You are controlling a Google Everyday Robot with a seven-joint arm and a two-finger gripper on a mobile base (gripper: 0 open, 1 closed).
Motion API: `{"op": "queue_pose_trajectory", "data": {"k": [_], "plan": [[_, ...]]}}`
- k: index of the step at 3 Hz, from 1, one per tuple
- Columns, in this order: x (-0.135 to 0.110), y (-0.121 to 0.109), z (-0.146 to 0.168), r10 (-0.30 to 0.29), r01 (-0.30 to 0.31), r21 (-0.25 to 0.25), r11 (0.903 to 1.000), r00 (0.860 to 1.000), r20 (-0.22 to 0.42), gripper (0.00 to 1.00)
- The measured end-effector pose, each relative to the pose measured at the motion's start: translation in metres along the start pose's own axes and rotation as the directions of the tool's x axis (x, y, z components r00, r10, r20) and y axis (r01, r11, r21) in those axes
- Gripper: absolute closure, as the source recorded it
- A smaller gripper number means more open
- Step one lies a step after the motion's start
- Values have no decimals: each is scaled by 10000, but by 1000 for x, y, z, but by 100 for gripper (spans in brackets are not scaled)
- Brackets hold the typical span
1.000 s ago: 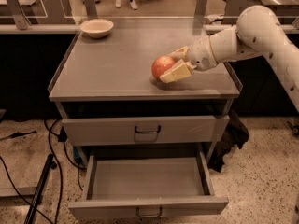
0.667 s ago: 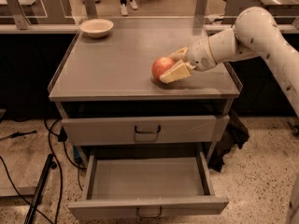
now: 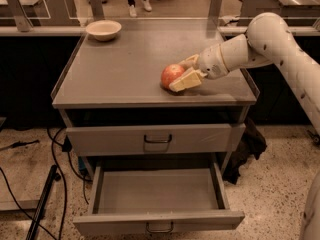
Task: Pick apple from middle drawer and place on counter
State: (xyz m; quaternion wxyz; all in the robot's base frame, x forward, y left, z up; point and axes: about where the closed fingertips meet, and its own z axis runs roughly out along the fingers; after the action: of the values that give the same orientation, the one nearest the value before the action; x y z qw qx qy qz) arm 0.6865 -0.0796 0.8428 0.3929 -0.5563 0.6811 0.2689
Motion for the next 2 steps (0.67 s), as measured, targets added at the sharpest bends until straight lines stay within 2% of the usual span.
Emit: {"op": "queue_pose_trajectory", "data": {"k": [1,2], "plan": [[0,0,0,0,0,-1,10000,10000,0,81],[0,0,0,0,0,-1,10000,10000,0,58]]}}
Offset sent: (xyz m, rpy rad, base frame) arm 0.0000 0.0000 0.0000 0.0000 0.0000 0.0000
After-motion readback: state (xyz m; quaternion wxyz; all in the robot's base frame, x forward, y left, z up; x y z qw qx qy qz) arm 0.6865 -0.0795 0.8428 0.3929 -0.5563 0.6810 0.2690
